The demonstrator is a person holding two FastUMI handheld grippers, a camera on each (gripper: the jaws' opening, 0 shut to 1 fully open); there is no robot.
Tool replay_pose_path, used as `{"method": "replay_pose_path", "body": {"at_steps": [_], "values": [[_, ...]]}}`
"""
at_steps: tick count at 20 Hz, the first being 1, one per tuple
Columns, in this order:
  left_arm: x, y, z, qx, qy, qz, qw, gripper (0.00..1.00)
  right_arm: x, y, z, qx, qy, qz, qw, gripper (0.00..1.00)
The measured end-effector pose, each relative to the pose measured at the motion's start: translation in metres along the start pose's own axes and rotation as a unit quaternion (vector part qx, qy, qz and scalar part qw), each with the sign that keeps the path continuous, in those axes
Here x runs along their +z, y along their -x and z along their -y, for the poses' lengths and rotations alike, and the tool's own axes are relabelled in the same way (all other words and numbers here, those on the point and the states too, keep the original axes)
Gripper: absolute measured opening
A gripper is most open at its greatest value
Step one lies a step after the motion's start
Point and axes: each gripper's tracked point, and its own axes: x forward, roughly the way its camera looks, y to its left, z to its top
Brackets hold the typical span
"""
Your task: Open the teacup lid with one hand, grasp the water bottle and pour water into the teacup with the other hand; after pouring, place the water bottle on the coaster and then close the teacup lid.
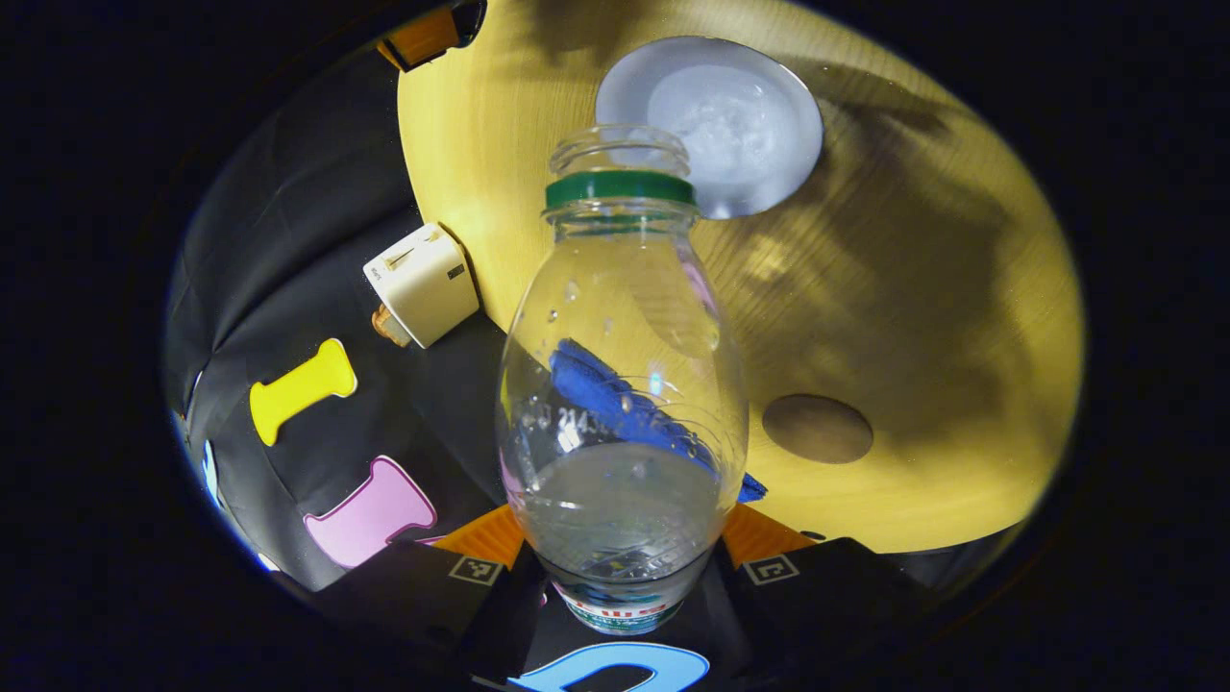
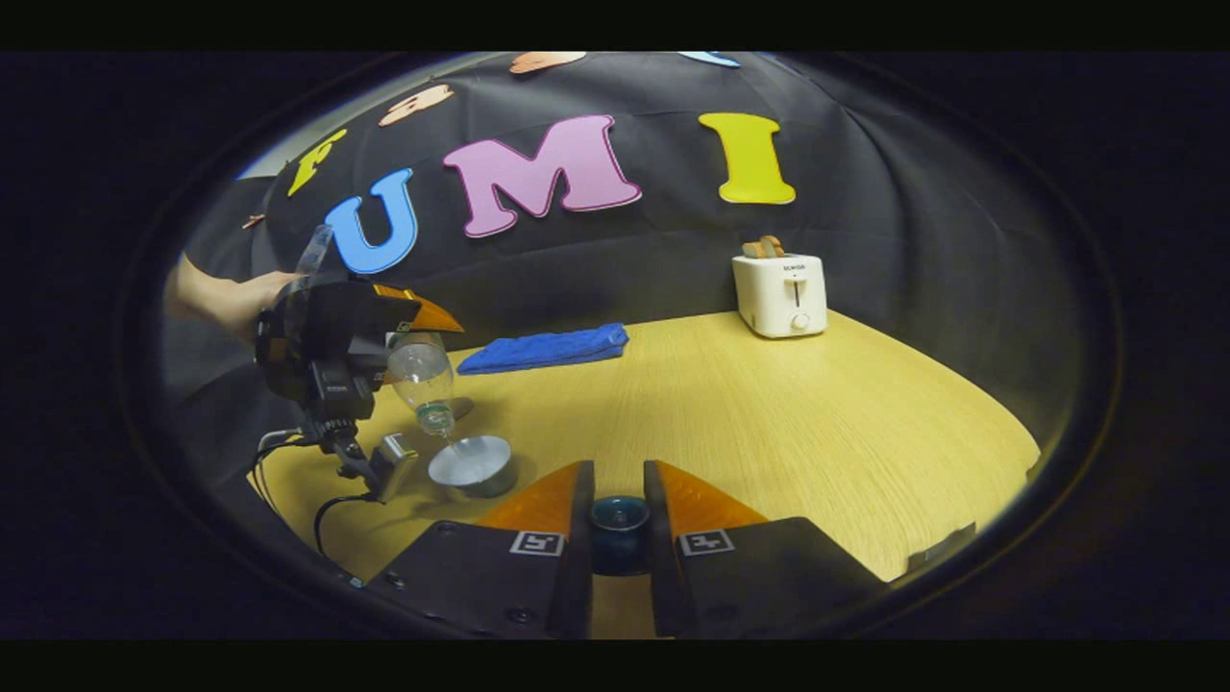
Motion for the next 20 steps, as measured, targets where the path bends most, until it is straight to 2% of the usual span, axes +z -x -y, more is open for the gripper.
{"method": "replay_pose_path", "body": {"at_steps": [1,5,6,14,18,20], "values": [[-0.002,-0.002,0.0,-0.001,-0.002,-0.003,1.0,0.76,0.001,0.001,-0.001,0.0,-0.002,0.002,1.0,0.24],[0.001,0.003,0.002,-0.001,-0.013,0.0,1.0,0.76,0.002,0.003,-0.004,-0.004,-0.011,0.01,1.0,0.24],[0.001,0.004,0.003,0.0,-0.015,0.002,1.0,0.76,0.002,0.002,-0.005,-0.006,-0.012,0.011,1.0,0.29],[0.007,0.012,0.009,0.006,-0.014,0.01,1.0,0.76,0.006,0.008,-0.007,-0.019,-0.015,0.016,1.0,0.29],[-0.002,0.003,0.003,0.006,0.025,0.007,1.0,0.76,0.017,0.008,-0.009,-0.024,-0.009,0.014,1.0,0.28],[-0.013,0.004,0.003,0.003,0.063,0.004,0.998,0.76,0.027,0.006,-0.008,-0.028,-0.004,0.013,1.0,0.28]]}}
